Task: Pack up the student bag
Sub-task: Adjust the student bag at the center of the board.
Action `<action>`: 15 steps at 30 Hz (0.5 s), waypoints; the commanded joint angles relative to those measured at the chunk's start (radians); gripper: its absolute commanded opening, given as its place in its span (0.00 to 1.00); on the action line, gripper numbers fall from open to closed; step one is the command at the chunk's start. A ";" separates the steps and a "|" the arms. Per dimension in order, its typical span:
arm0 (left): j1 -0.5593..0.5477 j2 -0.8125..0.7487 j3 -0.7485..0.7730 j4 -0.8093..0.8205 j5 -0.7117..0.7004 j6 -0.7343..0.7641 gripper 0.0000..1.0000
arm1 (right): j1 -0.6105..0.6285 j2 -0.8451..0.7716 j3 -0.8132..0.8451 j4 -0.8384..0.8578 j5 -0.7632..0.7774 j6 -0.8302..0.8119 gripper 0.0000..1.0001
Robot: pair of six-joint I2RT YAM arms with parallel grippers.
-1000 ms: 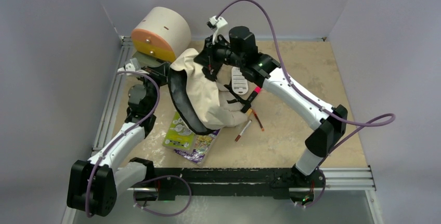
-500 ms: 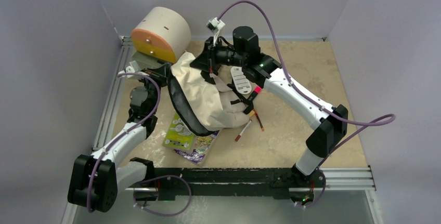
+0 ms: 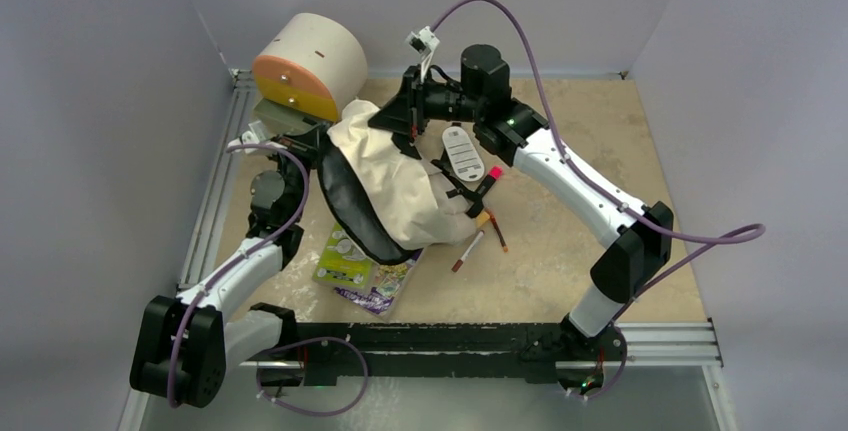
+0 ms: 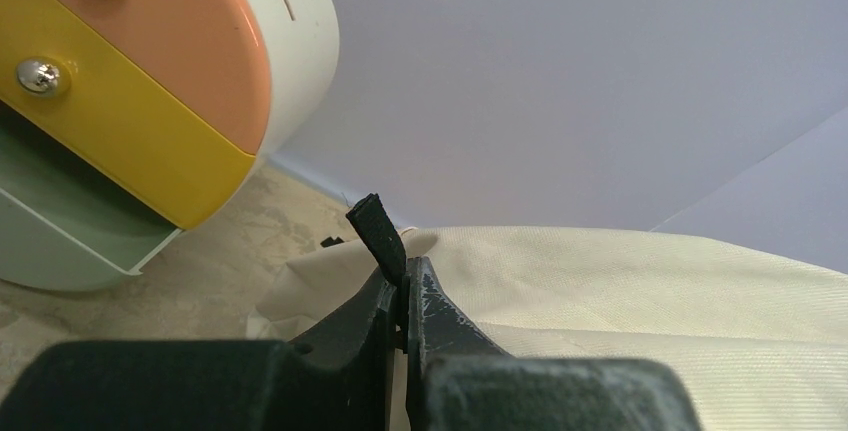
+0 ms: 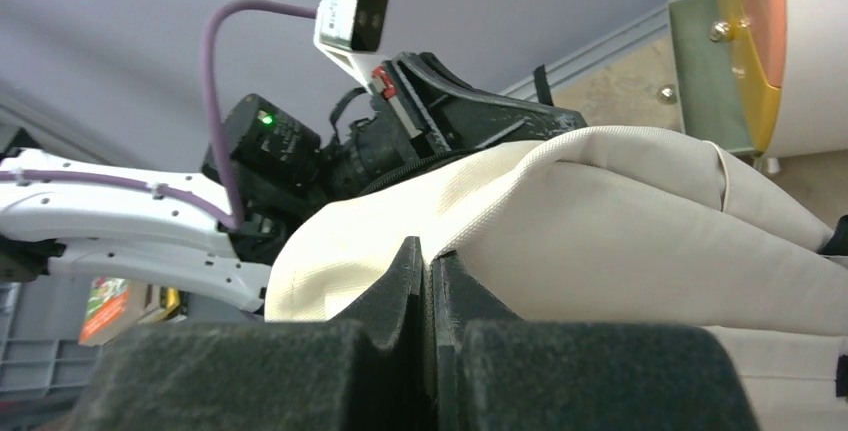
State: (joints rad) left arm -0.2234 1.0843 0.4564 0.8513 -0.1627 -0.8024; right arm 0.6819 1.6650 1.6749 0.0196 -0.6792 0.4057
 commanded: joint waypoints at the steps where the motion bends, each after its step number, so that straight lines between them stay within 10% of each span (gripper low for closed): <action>1: 0.012 0.024 -0.030 -0.030 -0.058 0.011 0.00 | -0.005 -0.127 0.042 0.262 -0.155 0.073 0.00; 15: 0.012 0.065 -0.087 -0.006 -0.077 -0.011 0.00 | -0.033 -0.158 0.070 0.329 -0.166 0.133 0.00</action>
State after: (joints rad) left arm -0.2241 1.1164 0.4080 0.9264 -0.1638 -0.8371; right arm 0.6590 1.6531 1.6749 0.0738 -0.7528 0.4835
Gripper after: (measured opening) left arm 0.021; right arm 0.025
